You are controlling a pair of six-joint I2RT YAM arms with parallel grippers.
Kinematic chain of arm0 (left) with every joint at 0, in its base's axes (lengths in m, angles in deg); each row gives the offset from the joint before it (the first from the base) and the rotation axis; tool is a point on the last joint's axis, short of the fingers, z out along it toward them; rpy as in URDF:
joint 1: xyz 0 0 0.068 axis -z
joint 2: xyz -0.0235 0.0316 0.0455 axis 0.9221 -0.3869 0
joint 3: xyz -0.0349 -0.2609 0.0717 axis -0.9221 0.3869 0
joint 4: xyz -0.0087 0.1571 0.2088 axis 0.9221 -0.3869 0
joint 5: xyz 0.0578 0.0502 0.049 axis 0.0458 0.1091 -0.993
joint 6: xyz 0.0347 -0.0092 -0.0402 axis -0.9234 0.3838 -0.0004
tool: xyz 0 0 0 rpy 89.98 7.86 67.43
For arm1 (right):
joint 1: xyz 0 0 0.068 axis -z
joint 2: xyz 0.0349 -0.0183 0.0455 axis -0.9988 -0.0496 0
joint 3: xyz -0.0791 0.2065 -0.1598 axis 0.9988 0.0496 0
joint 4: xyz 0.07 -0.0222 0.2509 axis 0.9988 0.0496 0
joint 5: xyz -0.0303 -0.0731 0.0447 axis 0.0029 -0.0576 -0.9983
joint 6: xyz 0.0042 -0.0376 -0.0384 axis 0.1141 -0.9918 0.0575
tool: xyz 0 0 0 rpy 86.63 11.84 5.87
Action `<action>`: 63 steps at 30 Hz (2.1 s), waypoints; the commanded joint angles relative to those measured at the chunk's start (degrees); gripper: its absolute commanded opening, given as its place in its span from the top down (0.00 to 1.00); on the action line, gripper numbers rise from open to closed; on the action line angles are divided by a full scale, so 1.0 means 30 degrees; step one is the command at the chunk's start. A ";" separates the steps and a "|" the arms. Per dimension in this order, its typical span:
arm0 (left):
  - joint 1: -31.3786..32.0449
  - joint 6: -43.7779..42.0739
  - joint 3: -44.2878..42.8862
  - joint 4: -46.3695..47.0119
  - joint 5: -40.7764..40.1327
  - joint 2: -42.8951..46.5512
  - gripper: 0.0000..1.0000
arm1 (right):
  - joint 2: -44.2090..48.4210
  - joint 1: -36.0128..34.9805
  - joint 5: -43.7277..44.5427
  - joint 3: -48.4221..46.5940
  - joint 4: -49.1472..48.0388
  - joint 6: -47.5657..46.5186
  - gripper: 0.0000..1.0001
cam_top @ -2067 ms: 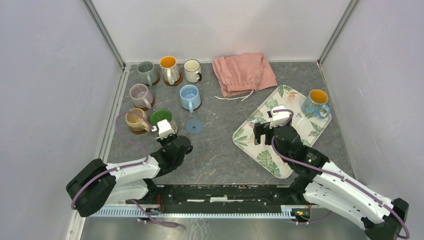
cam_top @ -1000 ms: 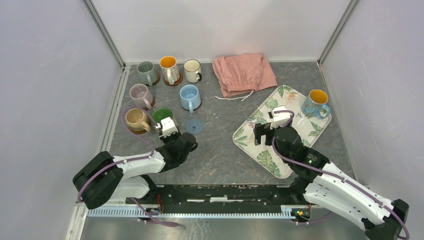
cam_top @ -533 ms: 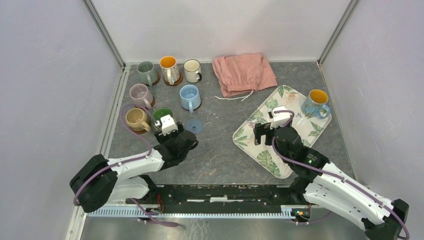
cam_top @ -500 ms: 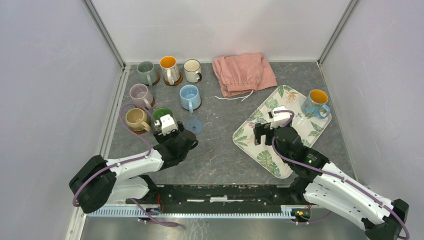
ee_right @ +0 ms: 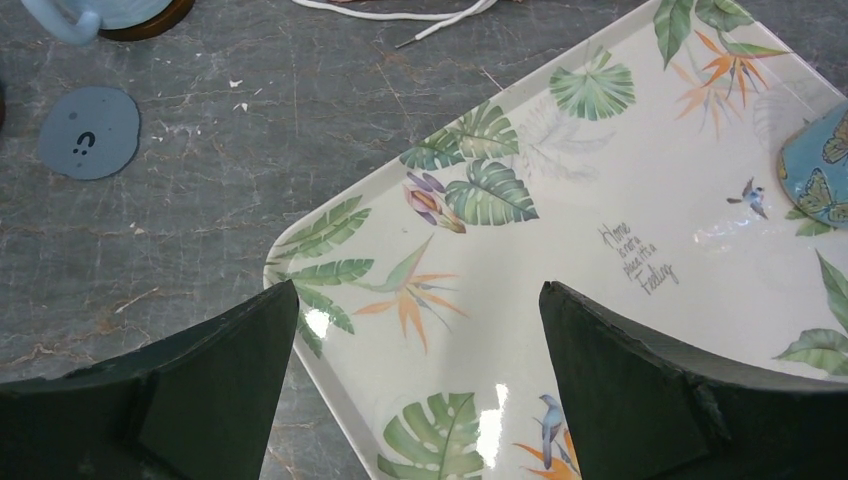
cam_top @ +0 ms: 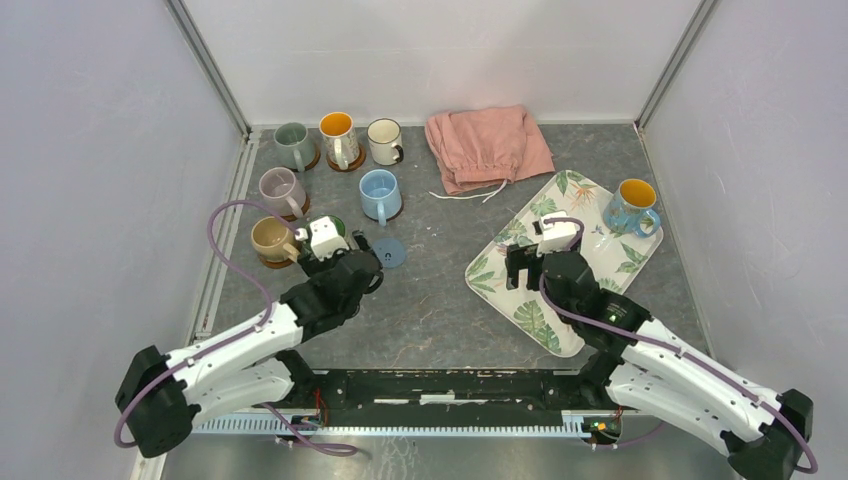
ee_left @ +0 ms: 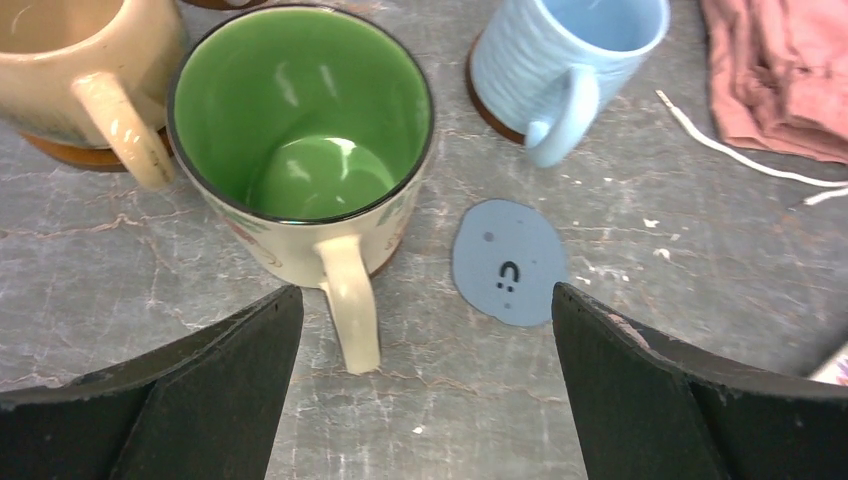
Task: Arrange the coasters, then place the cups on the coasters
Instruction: Place the cup on the coaster, then pick up the cup from the tray.
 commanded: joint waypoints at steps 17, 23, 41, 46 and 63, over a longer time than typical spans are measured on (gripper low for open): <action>0.0014 -0.7159 -0.4449 -0.0766 1.2693 0.1781 0.00 | -0.3256 0.5929 0.0072 -0.2508 -0.0712 0.1858 0.02; 0.0029 -0.7551 -0.4478 -0.0231 1.5229 0.1579 0.00 | -0.4325 0.9302 -0.0189 -0.3106 -0.1499 0.0891 0.02; 0.0029 -0.7827 -0.3683 -0.0262 1.7529 0.2492 0.00 | -0.7984 2.1566 -0.8271 -0.3956 -0.7606 0.0871 0.02; 0.0029 -0.7800 -0.3596 -0.0262 1.7711 0.2520 0.00 | -0.9271 2.3180 -1.0242 -0.3322 -1.0436 0.2031 0.02; 0.0029 -0.7682 -0.3426 -0.0120 1.7931 0.2360 0.00 | -1.4163 2.4438 -1.3765 -0.5035 -1.3293 0.3423 0.02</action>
